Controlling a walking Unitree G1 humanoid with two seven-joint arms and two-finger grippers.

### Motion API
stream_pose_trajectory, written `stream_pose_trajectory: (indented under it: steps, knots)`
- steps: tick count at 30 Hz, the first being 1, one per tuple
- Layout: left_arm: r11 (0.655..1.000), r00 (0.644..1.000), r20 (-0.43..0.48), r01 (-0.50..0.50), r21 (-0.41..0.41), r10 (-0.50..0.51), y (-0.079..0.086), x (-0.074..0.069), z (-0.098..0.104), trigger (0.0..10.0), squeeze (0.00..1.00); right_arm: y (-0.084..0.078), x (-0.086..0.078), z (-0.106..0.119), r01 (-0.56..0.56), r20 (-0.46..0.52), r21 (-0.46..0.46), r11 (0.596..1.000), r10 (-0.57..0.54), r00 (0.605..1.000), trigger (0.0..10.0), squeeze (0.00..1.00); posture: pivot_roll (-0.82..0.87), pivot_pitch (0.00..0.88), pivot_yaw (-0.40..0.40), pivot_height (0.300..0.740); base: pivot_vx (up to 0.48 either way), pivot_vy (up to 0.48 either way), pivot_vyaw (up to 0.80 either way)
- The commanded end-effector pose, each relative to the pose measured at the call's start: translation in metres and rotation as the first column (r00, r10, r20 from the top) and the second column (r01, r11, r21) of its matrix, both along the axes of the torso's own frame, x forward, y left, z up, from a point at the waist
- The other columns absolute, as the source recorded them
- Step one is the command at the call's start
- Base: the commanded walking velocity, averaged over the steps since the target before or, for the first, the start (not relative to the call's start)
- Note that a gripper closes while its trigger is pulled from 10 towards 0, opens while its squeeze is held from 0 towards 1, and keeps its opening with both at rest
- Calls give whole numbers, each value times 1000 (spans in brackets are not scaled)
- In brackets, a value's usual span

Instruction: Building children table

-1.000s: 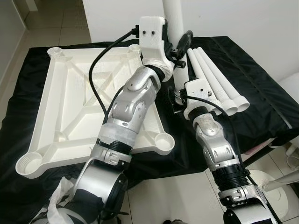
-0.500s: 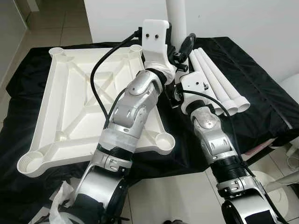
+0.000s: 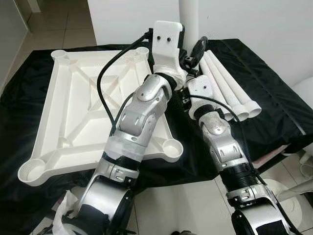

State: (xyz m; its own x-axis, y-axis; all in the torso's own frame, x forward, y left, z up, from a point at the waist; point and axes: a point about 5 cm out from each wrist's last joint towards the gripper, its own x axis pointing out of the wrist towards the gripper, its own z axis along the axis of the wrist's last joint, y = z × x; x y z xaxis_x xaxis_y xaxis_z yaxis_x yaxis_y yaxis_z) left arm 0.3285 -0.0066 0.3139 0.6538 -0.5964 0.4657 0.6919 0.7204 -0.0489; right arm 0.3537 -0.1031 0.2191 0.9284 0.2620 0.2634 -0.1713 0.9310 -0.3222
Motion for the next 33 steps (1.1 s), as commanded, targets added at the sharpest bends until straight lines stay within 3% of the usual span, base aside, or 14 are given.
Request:
stream_pose_trajectory:
  steps: [1, 6, 7, 9, 10, 12, 14, 15, 16, 18, 25, 28, 31, 33]
  knots:
    - [998, 998, 27, 60, 35, -61, -13, -10, 0, 10000, 0, 3, 0, -2, -1, -27, 28, 1000, 2, 1000, 0, 0, 46, 45, 1, 740, 0, 0, 0]
    - [996, 996, 30, 84, 39, -86, -14, -12, 0, 10000, 0, 2, 0, -3, 1, -46, 67, 998, 3, 999, 0, 0, 46, 45, 1, 740, 0, 0, 0]
    - [994, 994, 27, 105, 33, -106, -15, -14, 0, 10000, 0, 1, 0, -3, 9, -49, 99, 995, -4, 999, 2824, 0, 44, 54, 6, 740, 0, 0, 0]
    - [994, 994, 27, 105, 33, -106, -15, -14, 0, 10000, 0, 1, 0, -3, 9, -49, 99, 995, -4, 999, 2824, 0, 44, 54, 6, 740, 0, 0, 0]
    - [990, 990, 21, 137, 12, -137, -15, -16, 1, 10000, 1000, -1, 0, -3, 25, -73, 176, 984, -12, 997, 10000, 0, 44, 54, 6, 740, 0, 0, 0]
    - [987, 987, 19, 161, -9, -160, -15, -18, 2, 10000, 1000, -2, 0, -4, 37, -93, 246, 968, -15, 996, 10000, 0, 41, 59, 8, 740, 0, 0, 0]
    - [987, 987, 19, 161, -9, -160, -15, -18, 2, 10000, 1000, -2, 0, -4, 37, -93, 246, 968, -15, 996, 10000, 0, 41, 59, 8, 740, 0, 0, 0]
    - [976, 979, 7, 205, -76, -205, -13, -21, 7, 10000, 0, -8, 0, -5, 76, -128, 355, 932, -32, 991, 10000, 0, 41, 64, 6, 740, 0, 0, 0]
    - [963, 972, -1, 235, -129, -237, -10, -23, 11, 10000, 0, -13, -1, -6, 108, -156, 433, 895, -44, 987, 10000, 0, 41, 69, 4, 740, 0, 0, 0]
    - [954, 967, -5, 252, -162, -256, -8, -24, 13, 10000, 0, -17, -1, -7, 128, -171, 475, 871, -51, 984, 10000, 0, 41, 69, 4, 740, 0, 0, 0]
    - [961, 977, -69, 186, -205, -203, 13, -9, 5, 10000, 0, -36, -4, -9, 195, -171, 523, 829, -122, 978, 10000, 0, 35, 75, 9, 740, 0, 0, 0]
    - [998, 998, -40, 48, -33, -49, 41, 3, -16, 10000, 0, -59, -12, -5, 214, -119, 565, 797, -178, 977, 10000, 0, 35, 80, 9, 740, 0, 0, 0]
    - [1000, 1000, -20, 14, 21, -14, 49, 4, -22, 10000, 0, -64, -14, -4, 212, -105, 578, 788, -186, 977, 10000, 0, 35, 80, 9, 740, 0, 0, 0]
    - [985, 1000, 12, -6, 172, 4, 62, 2, -41, 10000, 0, -74, -18, -2, 210, -92, 586, 782, -193, 977, 10000, 0, 38, 84, 8, 740, 0, 0, 0]
